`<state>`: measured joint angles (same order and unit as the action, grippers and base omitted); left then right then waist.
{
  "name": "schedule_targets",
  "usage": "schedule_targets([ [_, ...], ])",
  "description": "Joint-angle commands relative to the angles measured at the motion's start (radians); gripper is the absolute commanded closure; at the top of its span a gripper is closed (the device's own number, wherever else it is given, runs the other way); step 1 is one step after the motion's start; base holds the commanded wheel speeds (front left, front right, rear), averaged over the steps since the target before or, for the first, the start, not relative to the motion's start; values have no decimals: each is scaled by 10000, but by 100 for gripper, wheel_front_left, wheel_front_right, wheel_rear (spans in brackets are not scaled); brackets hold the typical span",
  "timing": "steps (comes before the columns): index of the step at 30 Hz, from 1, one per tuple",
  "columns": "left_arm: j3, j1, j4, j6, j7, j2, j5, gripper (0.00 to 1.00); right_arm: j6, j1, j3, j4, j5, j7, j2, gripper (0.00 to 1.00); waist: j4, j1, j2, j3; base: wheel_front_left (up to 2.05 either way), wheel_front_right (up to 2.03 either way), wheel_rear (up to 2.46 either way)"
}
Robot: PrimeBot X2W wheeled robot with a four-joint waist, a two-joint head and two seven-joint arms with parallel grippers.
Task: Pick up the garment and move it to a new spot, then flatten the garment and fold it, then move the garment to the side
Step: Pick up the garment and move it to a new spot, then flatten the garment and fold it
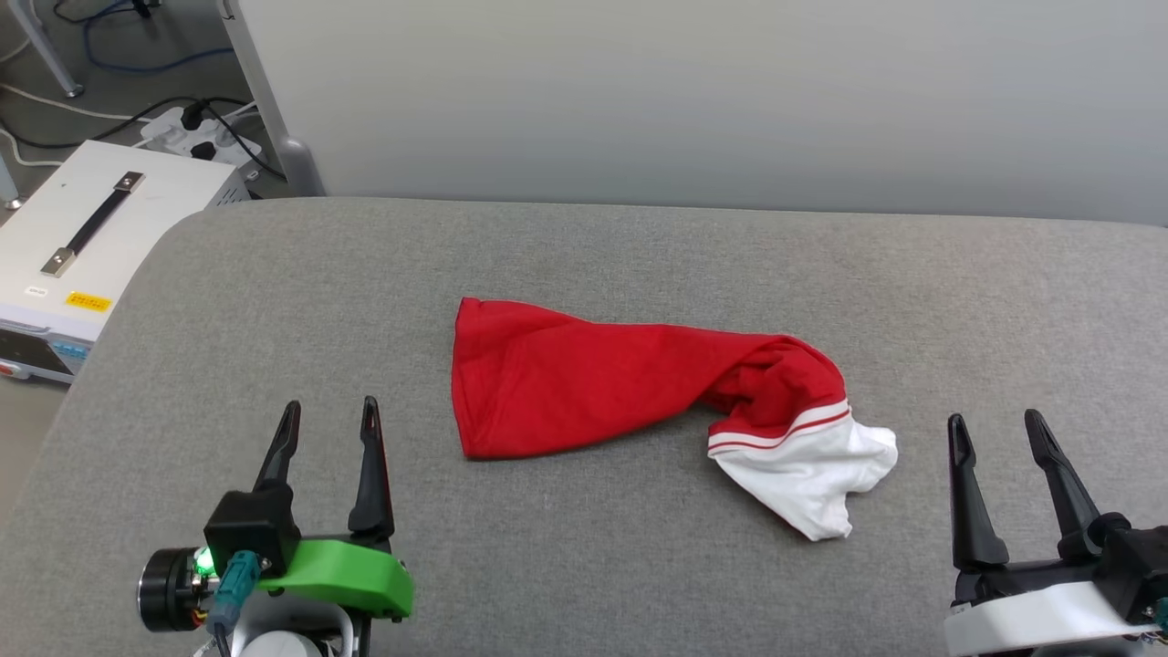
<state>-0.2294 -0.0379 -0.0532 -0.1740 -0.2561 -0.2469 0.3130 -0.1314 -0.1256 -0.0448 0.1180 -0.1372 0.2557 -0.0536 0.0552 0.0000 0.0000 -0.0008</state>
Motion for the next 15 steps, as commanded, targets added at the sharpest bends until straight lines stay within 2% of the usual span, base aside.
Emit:
schedule_targets([
  [1, 184, 244, 31, 169, -56, 173, -237, 0, 7, -157, 40, -81, -37, 61, 12, 0, -18, 0, 0, -51, 0, 0, 0],
  [7, 810, 667, 43, 753, -56, 765, -838, 0, 7, -394, 79, -366, -94, 61, 19, 0, -4, 0, 0, -171, 0, 0, 0],
  [15, 1395, 937, -116, 1385, -56, 1268, -1388, 0, 7, -578, 81, -645, -143, 61, 25, 0, 53, 0, 0, -233, 0, 0, 0],
])
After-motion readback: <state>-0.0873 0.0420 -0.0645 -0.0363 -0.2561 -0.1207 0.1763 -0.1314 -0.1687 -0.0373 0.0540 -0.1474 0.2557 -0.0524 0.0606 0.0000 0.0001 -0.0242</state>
